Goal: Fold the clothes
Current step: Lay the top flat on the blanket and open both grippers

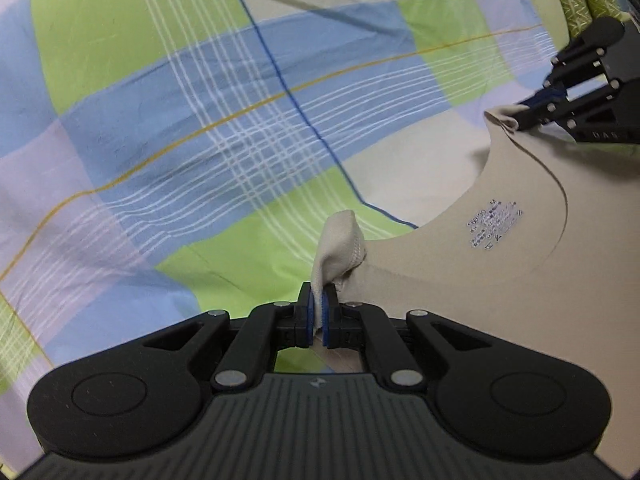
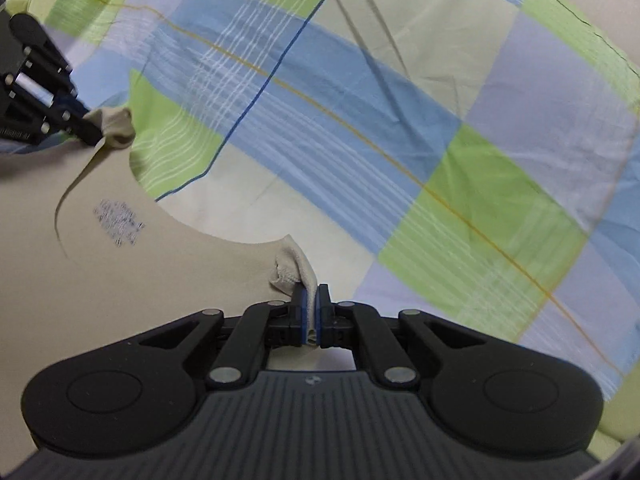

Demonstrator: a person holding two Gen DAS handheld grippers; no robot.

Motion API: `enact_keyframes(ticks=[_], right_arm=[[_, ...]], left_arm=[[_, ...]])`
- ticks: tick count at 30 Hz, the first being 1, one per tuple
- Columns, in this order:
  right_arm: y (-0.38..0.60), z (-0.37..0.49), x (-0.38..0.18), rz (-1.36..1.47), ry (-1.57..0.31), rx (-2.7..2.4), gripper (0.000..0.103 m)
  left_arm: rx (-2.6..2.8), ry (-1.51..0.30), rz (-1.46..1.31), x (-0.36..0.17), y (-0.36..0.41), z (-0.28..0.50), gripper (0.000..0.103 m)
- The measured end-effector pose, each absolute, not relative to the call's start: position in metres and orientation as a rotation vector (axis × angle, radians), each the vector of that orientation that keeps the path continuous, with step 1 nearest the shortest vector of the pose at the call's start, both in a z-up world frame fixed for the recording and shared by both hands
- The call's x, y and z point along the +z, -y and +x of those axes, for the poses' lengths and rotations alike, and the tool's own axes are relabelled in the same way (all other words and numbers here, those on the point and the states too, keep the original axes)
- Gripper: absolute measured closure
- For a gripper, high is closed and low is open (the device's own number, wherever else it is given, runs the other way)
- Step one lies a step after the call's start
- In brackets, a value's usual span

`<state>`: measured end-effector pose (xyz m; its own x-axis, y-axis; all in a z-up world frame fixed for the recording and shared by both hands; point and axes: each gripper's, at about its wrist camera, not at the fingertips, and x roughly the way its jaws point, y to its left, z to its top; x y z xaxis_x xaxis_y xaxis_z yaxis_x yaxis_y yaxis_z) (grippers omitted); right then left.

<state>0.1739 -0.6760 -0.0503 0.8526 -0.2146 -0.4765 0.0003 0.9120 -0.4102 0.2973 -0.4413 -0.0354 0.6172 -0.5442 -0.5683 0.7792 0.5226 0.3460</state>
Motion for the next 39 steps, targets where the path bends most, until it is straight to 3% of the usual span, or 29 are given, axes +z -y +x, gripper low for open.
enact_keyframes(ticks=[3, 4, 5, 7, 9, 14, 17, 19, 24, 30, 39], right_arm=[[0.671, 0.203, -0.057, -0.404, -0.584, -0.095, 0.101], [0.668, 0.210, -0.062, -0.409, -0.612, -0.085, 0.101], [0.665, 0.214, -0.068, -0.427, -0.632, -0.080, 0.101], [0.663, 0.214, -0.071, -0.442, -0.633, -0.093, 0.099], [0.668, 0.210, -0.066, -0.409, -0.607, -0.143, 0.091], [0.686, 0.184, -0.041, -0.274, -0.573, -0.244, 0.090], [0.678, 0.150, -0.031, -0.218, -0.573, -0.214, 0.086], [0.664, 0.111, -0.026, -0.145, -0.579, -0.152, 0.078], [0.620, 0.027, -0.029, 0.001, -0.598, -0.064, 0.076], [0.587, -0.041, -0.043, 0.107, -0.648, -0.049, 0.073], [0.579, -0.056, -0.037, 0.189, -0.593, -0.003, 0.073]], left_arm=[[-0.810, -0.476, 0.606, -0.047, 0.449, 0.312, 0.098], [-0.798, -0.487, 0.598, -0.050, 0.449, 0.314, 0.087], [-0.782, -0.494, 0.587, -0.053, 0.448, 0.316, 0.083], [-0.727, -0.482, 0.554, -0.048, 0.441, 0.321, 0.060], [-0.663, -0.470, 0.520, -0.041, 0.431, 0.329, 0.061], [-0.628, -0.493, 0.459, -0.026, 0.386, 0.323, 0.061], [-0.658, -0.524, 0.428, -0.020, 0.344, 0.279, 0.061], [-0.677, -0.543, 0.408, -0.016, 0.318, 0.251, 0.061], [-0.780, -0.612, 0.314, -0.009, 0.287, 0.184, 0.061], [-0.922, -0.556, 0.419, 0.006, 0.312, 0.151, 0.061], [-1.019, -0.548, 0.480, 0.000, 0.401, 0.229, 0.061]])
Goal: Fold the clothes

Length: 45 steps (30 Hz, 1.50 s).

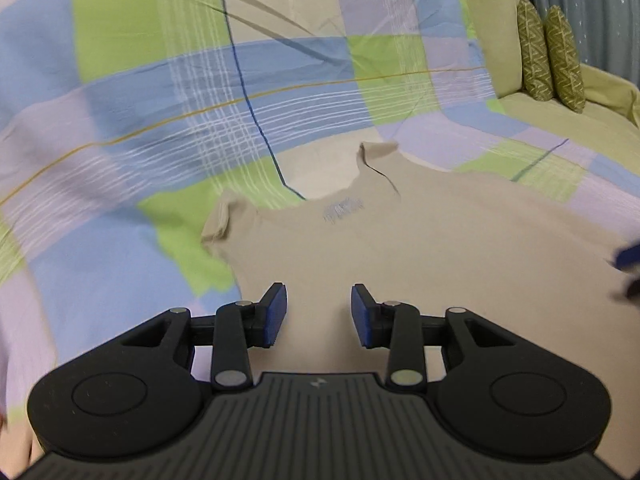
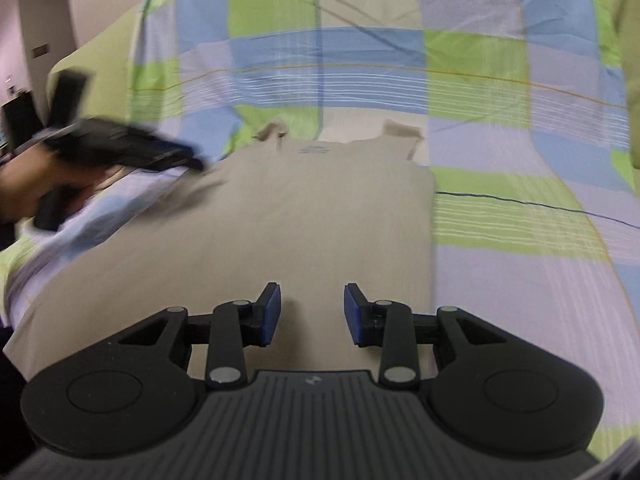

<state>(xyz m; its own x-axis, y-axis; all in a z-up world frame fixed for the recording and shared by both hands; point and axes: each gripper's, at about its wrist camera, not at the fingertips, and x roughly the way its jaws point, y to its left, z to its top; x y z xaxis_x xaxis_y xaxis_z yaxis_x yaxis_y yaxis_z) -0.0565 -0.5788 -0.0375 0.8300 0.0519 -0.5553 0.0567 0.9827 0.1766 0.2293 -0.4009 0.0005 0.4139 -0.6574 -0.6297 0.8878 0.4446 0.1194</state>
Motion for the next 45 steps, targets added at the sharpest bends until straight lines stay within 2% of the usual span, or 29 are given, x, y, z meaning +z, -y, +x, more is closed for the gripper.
enact_keyframes(ticks=[7, 11, 13, 20, 23, 29, 33, 37, 45], right_arm=[[0.595, -0.024, -0.055, 0.253, -0.594, 0.061, 0.073], [0.604, -0.017, -0.055, 0.276, -0.589, 0.091, 0.073], [0.605, -0.018, -0.054, 0.283, -0.582, 0.091, 0.073], [0.599, -0.042, -0.047, 0.171, -0.644, -0.020, 0.069], [0.599, -0.071, -0.034, 0.137, -0.648, -0.107, 0.068], [0.570, -0.142, -0.005, 0.065, -0.604, -0.076, 0.068], [0.544, -0.182, -0.009, -0.025, -0.634, -0.070, 0.066], [0.521, -0.213, -0.016, -0.041, -0.646, -0.074, 0.063], [0.509, -0.242, -0.009, 0.023, -0.590, -0.092, 0.061]], left_arm=[[-0.936, -0.542, 0.535, -0.031, 0.437, 0.340, 0.059], [-0.845, -0.545, 0.471, -0.023, 0.417, 0.373, 0.059], [-0.844, -0.520, 0.475, -0.017, 0.405, 0.361, 0.061], [-0.908, -0.500, 0.503, 0.003, 0.331, 0.255, 0.061], [-0.930, -0.513, 0.493, 0.012, 0.299, 0.190, 0.060], [-1.057, -0.430, 0.641, 0.009, 0.239, 0.033, 0.057], [-1.163, -0.377, 0.757, 0.001, 0.216, -0.046, 0.050], [-1.160, -0.270, 0.986, -0.021, 0.205, -0.097, 0.042], [-0.941, 0.024, 1.396, -0.076, 0.217, -0.124, 0.042]])
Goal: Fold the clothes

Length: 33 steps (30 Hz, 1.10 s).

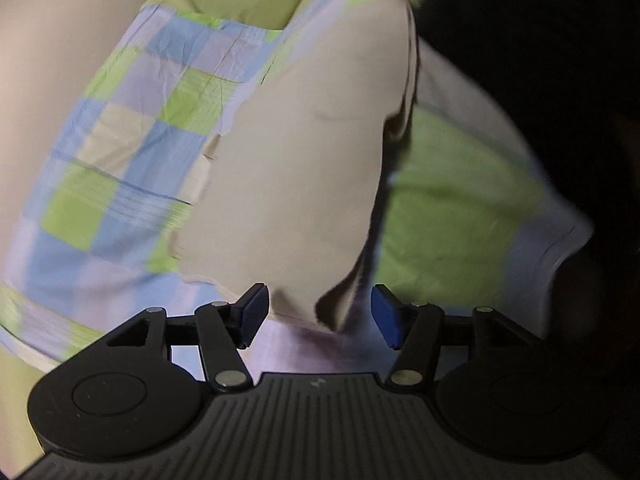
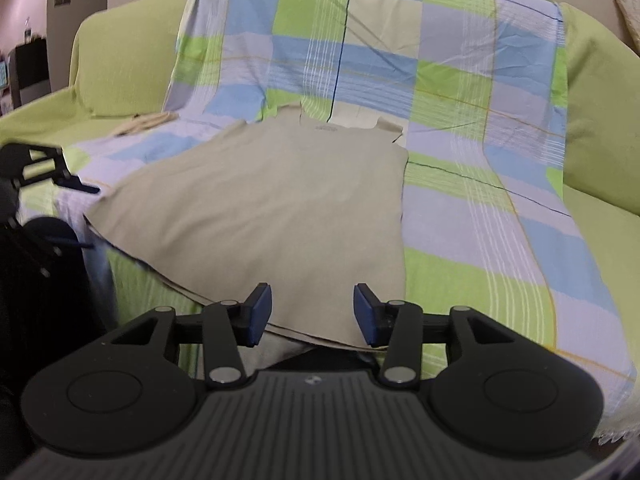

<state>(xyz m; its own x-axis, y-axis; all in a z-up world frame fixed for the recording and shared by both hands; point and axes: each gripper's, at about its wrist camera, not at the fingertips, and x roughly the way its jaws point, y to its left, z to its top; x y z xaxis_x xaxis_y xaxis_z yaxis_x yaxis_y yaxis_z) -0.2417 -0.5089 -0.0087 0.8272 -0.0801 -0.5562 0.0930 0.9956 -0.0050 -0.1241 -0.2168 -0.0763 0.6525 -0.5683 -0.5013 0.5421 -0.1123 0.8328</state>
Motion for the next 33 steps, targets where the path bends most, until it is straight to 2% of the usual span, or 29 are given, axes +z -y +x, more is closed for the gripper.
enact_keyframes(ticks=[5, 6, 8, 9, 10, 15, 19, 26, 28, 33], right_arm=[[0.509, -0.247, -0.003, 0.015, -0.575, -0.117, 0.058], [0.509, -0.248, -0.003, 0.014, -0.577, -0.123, 0.057], [0.507, -0.250, -0.005, 0.004, -0.582, -0.126, 0.057], [0.505, -0.250, -0.007, -0.005, -0.586, -0.120, 0.057], [0.502, -0.249, -0.010, -0.021, -0.590, -0.110, 0.057], [0.467, -0.229, -0.026, -0.191, -0.588, 0.049, 0.057], [0.439, -0.202, -0.031, -0.273, -0.541, 0.154, 0.057], [0.407, -0.153, -0.035, -0.361, -0.473, 0.141, 0.055], [0.403, -0.150, -0.041, -0.443, -0.480, 0.122, 0.049], [0.410, -0.164, -0.070, -0.657, -0.539, 0.051, 0.050]], left_arm=[[-0.889, 0.145, 1.506, -0.095, 0.220, -0.124, 0.041], [-0.907, 0.133, 1.469, -0.090, 0.218, -0.123, 0.047], [-0.982, 0.009, 1.264, -0.065, 0.216, -0.110, 0.065], [-1.001, -0.033, 1.206, -0.058, 0.213, -0.102, 0.087], [-1.031, -0.112, 1.093, -0.044, 0.211, -0.091, 0.097], [-1.105, -0.296, 0.784, 0.004, 0.211, -0.049, 0.100], [-1.120, -0.339, 0.659, 0.031, 0.213, -0.027, 0.101], [-1.140, -0.341, 0.587, 0.060, 0.216, -0.014, 0.101], [-1.133, -0.338, 0.589, 0.062, 0.215, -0.011, 0.101], [-1.124, -0.347, 0.600, 0.056, 0.213, -0.013, 0.101]])
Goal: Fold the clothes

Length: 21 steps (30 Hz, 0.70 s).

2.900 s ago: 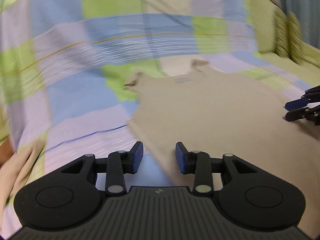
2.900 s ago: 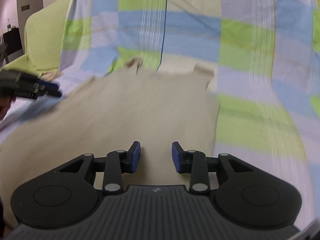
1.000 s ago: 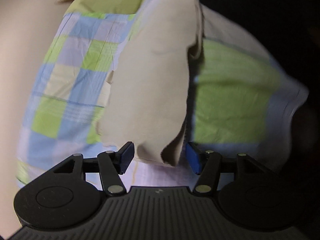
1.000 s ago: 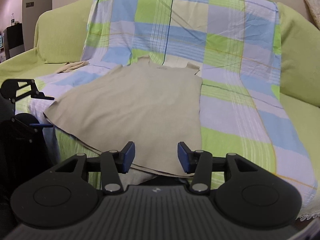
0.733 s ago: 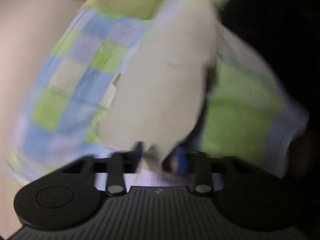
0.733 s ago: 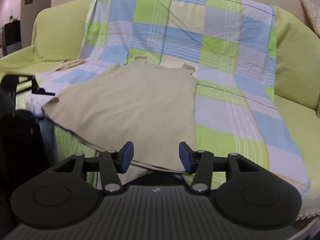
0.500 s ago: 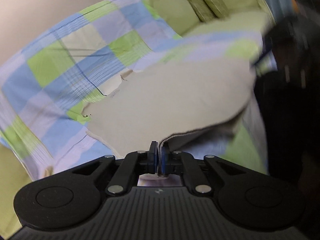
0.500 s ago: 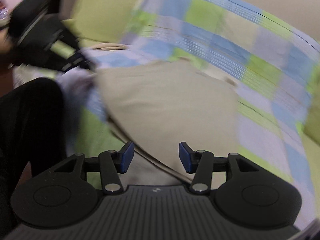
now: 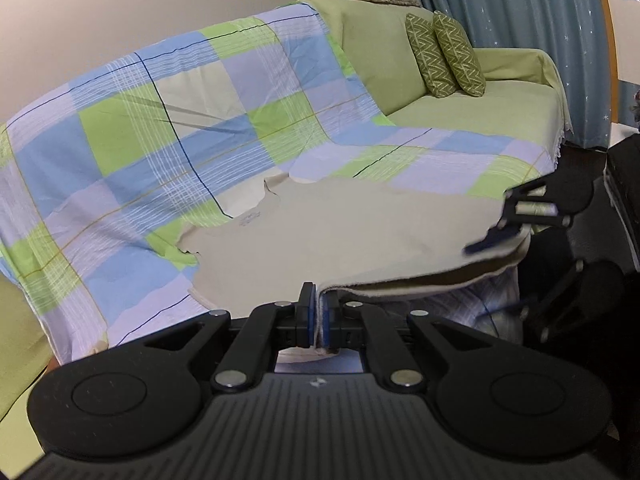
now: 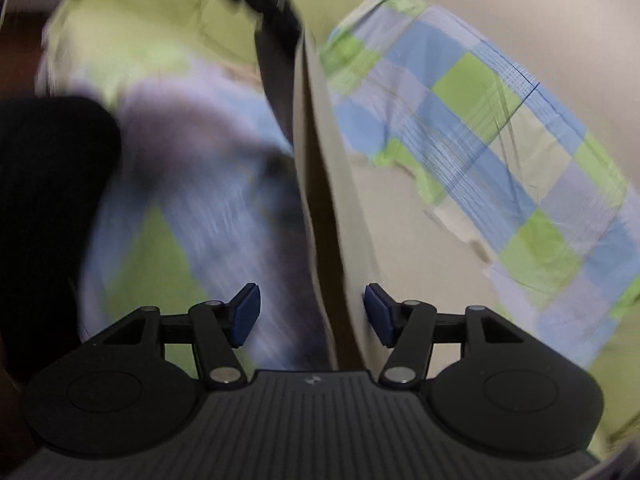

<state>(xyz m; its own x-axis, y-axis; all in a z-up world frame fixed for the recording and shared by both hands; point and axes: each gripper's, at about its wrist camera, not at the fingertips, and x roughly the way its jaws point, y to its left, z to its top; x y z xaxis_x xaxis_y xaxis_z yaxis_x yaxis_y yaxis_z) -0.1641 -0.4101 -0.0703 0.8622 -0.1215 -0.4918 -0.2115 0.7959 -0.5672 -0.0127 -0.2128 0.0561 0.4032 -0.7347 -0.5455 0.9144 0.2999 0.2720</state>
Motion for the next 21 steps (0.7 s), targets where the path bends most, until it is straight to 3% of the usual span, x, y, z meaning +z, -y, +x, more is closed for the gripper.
enact_keyframes(ticks=[2, 4, 9, 12, 21], right_arm=[[0.429, -0.175, -0.081, -0.703, -0.563, -0.004, 0.057], [0.446, -0.185, -0.088, -0.763, -0.584, -0.046, 0.075], [0.470, -0.196, -0.102, -0.909, -0.599, -0.065, 0.087], [0.477, -0.198, -0.104, -0.953, -0.593, -0.054, 0.103], [0.464, -0.237, -0.054, -0.907, -0.519, -0.096, 0.103]], left_arm=[[-1.119, -0.352, 0.607, 0.054, 0.211, -0.016, 0.101], [-1.116, -0.358, 0.618, 0.051, 0.211, -0.017, 0.101], [-1.107, -0.367, 0.640, 0.046, 0.213, -0.016, 0.101], [-1.093, -0.354, 0.667, 0.045, 0.216, -0.020, 0.101], [-1.121, -0.305, 0.664, 0.061, 0.169, -0.065, 0.103]])
